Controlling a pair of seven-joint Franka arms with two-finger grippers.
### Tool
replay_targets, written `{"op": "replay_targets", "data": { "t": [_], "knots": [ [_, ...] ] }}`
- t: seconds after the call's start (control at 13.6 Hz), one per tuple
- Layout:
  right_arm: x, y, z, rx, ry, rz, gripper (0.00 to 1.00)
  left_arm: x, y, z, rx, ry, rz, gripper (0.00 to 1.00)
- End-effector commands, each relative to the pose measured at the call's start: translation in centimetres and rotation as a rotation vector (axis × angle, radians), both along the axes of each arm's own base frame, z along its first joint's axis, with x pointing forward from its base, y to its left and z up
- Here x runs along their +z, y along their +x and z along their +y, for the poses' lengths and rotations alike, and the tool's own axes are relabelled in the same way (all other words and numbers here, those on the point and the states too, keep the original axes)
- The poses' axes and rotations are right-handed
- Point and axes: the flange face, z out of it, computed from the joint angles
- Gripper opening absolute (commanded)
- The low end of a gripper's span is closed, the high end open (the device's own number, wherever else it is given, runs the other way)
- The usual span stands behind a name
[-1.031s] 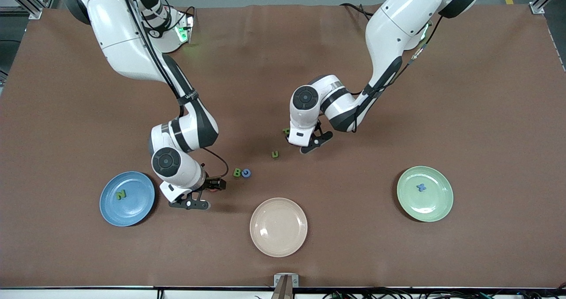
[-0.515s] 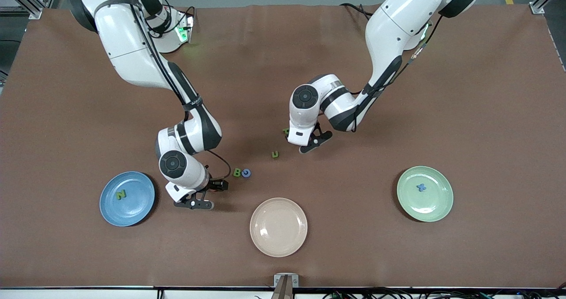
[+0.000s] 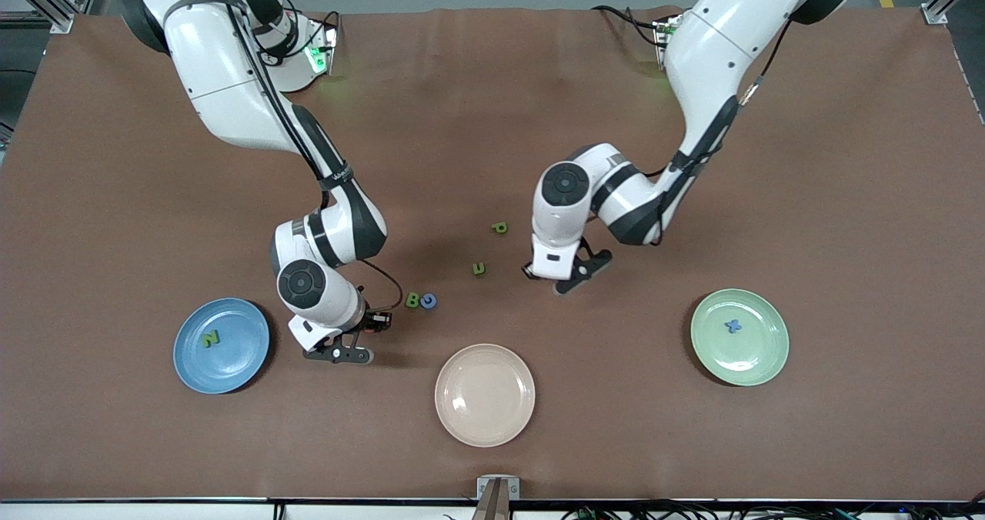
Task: Sort uppercase to blue plate, lowercase to green plate
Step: 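Grasp the m with the left gripper while the right grasps Q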
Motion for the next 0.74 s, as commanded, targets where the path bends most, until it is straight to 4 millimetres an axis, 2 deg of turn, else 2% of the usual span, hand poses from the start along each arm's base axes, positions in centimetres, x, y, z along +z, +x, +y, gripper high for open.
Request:
{"op": "replay_targets", "data": {
  "t": [0.0, 0.07, 0.29, 0.37, 0.66],
  "knots": [
    [-0.4, -0.5, 0.2, -0.013, 0.003, 0.004, 0.12, 1.6, 2.8, 3.3, -0.014, 0.033, -0.044, 0.01],
    [0.1, -0.1, -0.2, -0.011, 0.005, -0.005, 0.10, 1.7, 3.4, 4.0, -0.026, 0.039, -0.043, 0.01],
    [2.0, 1.5, -2.3, 0.012, -0.009, -0.015, 0.08, 2.1, 6.5, 9.1, -0.079, 0.068, -0.043, 0.01],
    [3.2, 2.5, -3.5, 0.029, -0.012, -0.003, 0.08, 2.1, 7.4, 11.5, -0.091, 0.083, -0.032, 0.01],
    [5.5, 5.1, -11.5, 0.130, -0.011, 0.038, 0.08, 2.8, 10.2, 19.6, -0.162, 0.133, 0.005, 0.00]
  ]
}}
